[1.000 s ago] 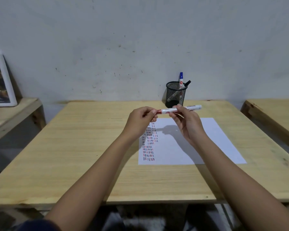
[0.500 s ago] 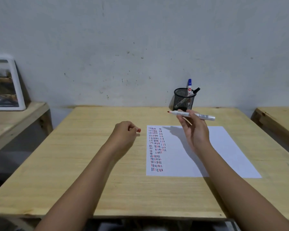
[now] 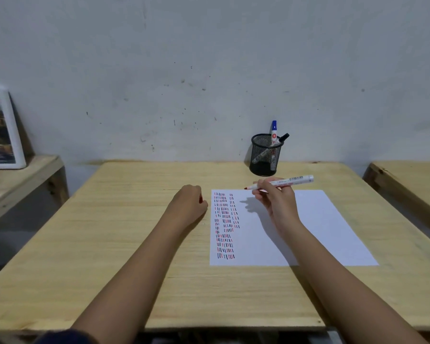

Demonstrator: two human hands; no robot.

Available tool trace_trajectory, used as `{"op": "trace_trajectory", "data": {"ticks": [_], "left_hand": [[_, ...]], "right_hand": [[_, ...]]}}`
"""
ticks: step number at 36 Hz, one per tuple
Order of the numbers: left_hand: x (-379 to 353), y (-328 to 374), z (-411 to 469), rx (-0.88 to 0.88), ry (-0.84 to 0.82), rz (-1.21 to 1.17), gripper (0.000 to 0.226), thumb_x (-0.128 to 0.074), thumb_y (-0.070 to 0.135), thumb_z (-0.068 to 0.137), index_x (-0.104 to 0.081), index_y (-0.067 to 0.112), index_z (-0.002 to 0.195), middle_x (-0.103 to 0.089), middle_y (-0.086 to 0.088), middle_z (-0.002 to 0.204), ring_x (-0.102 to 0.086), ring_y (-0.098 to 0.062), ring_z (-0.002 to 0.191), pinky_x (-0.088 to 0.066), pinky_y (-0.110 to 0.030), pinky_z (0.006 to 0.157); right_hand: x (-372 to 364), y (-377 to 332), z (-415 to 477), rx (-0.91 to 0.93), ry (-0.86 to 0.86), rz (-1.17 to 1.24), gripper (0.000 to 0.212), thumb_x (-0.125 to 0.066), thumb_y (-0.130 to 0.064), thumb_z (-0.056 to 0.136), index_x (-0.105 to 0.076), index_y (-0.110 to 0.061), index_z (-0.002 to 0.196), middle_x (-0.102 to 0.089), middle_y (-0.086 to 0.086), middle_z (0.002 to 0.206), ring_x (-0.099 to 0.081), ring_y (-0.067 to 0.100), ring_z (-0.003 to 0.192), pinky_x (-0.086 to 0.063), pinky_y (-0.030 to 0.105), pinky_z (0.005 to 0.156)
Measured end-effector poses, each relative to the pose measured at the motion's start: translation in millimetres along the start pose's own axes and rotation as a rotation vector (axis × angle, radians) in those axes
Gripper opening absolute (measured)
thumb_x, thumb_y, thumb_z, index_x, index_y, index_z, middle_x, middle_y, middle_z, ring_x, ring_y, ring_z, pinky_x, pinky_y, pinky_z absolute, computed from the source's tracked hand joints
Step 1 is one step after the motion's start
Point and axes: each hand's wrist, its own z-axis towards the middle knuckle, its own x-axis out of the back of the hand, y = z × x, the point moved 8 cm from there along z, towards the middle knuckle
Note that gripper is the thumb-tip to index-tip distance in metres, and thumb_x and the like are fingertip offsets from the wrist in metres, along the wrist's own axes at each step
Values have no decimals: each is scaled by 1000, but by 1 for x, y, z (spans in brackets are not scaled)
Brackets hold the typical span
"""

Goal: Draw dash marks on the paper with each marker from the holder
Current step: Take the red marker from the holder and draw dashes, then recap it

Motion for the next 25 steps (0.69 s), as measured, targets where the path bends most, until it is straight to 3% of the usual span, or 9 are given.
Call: {"op": "trace_trajectory", "data": {"ticks": [5,9,12,15,18,21,25], "left_hand": [[3,1,-9,-35,72,-32,48,-56,30,89,-46,3,126,-45,-13,125,-42,-29,119,-42,-37,91],[9,7,-34,-131,201,-180,51,-55,34,89,-44,7,131,-44,-4,124,-40,-19,119,-37,-26,89],[-9,17,-52,-261,60,-210,57,-51,47,89,-42,14,134,-44,5,131,-39,-12,125,-33,-22,96],[-26,21,-65,-346,-84,-180,63,-47,54,88,-38,16,138,-39,7,139,-32,-12,133,-27,-26,107],[-34,22,-72,-378,-120,-67,70,-38,63,86,-37,14,136,-36,-1,145,-28,-20,139,-28,-32,111],[-40,24,-77,-345,-149,36,74,-39,58,90,-23,14,147,-18,1,158,-12,-15,146,-15,-26,114],[-40,25,-79,-326,-146,60,73,-38,56,91,-18,15,149,-12,2,160,-7,-14,148,-11,-26,115]], "right_hand": [[-3,5,-9,-20,-42,14,17,-62,3,83,-51,-10,79,-64,14,82,-65,20,70,-56,16,65],[0,5,-18,44,-41,-229,18,-70,-1,77,-54,-6,84,-63,12,76,-62,17,65,-54,18,62],[1,9,-25,38,-12,-363,19,-69,-5,76,-51,-11,72,-60,10,63,-57,15,54,-47,21,51],[-3,14,-32,3,-7,-339,26,-60,2,74,-42,-13,61,-48,12,53,-42,12,40,-36,18,40],[-9,18,-39,-15,-26,-326,29,-56,4,69,-35,-14,58,-36,10,54,-31,16,40,-30,20,37],[-17,19,-43,2,-49,-371,33,-51,9,72,-31,-13,58,-31,7,53,-30,12,36,-32,15,34],[-22,20,-42,19,-71,-375,35,-48,13,71,-30,-14,59,-28,7,55,-31,11,40,-33,14,37]]}}
